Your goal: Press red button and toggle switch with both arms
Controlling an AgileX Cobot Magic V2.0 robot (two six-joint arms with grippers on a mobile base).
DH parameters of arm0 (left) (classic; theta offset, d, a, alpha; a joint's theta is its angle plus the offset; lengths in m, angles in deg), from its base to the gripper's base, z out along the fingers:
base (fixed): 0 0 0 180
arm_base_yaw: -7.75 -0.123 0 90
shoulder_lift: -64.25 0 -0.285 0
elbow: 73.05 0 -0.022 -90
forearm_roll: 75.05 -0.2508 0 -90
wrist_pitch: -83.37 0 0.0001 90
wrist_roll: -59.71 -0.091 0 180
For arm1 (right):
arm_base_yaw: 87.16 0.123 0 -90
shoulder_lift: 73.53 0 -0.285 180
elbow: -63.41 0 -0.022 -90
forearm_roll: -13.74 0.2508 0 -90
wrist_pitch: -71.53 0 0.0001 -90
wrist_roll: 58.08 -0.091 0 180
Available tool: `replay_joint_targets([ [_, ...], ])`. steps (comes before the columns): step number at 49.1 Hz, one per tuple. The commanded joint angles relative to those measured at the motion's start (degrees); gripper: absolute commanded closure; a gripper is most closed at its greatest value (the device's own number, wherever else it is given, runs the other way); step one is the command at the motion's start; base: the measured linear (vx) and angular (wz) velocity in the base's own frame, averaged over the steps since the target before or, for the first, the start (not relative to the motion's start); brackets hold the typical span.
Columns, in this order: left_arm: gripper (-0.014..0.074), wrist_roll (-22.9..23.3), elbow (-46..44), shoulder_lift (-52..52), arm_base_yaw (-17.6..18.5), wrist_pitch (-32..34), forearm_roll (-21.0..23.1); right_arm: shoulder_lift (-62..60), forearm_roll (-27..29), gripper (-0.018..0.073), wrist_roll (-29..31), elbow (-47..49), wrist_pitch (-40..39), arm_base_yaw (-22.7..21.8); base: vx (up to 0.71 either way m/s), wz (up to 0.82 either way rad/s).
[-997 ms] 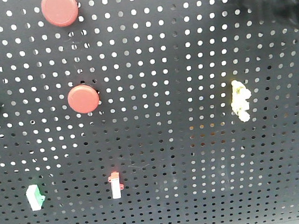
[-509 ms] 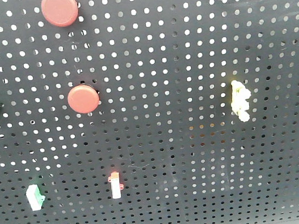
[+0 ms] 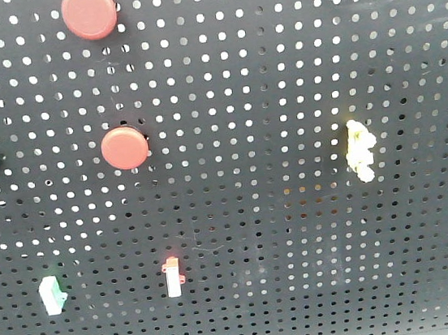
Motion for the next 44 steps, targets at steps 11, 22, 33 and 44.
replay_joint_targets([
  [11, 0.0594, 0.1, -1.4, 0.8, -0.1, 3.5, 0.8, 0.8, 0.3, 0.0562, 0.0, 1.3, -3.1, -0.3, 0.0, 0.0],
  [22, 0.0594, 0.1, -1.0, 0.6, -0.9, 3.7, -2.1, 0.8, 0.3, 0.0562, 0.0, 1.3, -3.1, -0.3, 0.0, 0.0],
  [33, 0.0594, 10.7, 5.2, -5.4, -10.1, 4.8, -20.8, 0.8, 0.3, 0.0562, 0.0, 1.3, -3.1, -0.3, 0.0, 0.01],
  [44, 0.0594, 30.0, 14.5, -13.9, -12.2, 6.1, -31.0, 0.8, 0.3, 0.0562, 0.0, 1.3, -3.1, -0.3, 0.0, 0.0],
])
